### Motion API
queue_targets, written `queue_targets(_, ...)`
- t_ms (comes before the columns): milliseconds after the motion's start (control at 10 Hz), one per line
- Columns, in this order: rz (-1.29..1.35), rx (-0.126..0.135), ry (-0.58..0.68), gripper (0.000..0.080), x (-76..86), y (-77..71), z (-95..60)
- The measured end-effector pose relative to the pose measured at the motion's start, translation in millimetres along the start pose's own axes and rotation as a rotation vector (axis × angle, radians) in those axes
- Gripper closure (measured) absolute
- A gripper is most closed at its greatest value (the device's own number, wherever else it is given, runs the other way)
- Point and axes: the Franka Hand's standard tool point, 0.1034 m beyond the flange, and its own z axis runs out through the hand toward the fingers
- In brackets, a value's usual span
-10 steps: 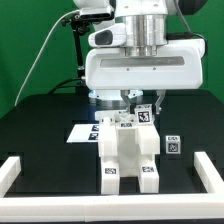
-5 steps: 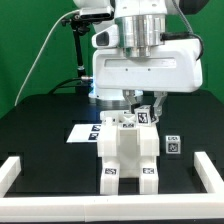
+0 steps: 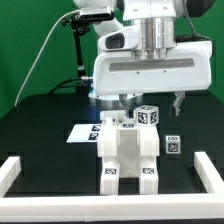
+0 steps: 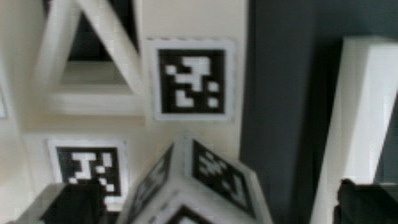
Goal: Assemble chair
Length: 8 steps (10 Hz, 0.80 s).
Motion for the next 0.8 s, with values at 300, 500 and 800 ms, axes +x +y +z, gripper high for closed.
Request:
queue_targets(300,-0.26,-0.01,-0.001,0.015,0.5,3.6,-0.2)
queue_targets(500,-0.395,-0.012,-0.001,0.015,1.5,6.4,-0.8)
queue_targets(800,-0.321,-0.011,-0.002,0.0254,1.0,6.5,-0.2)
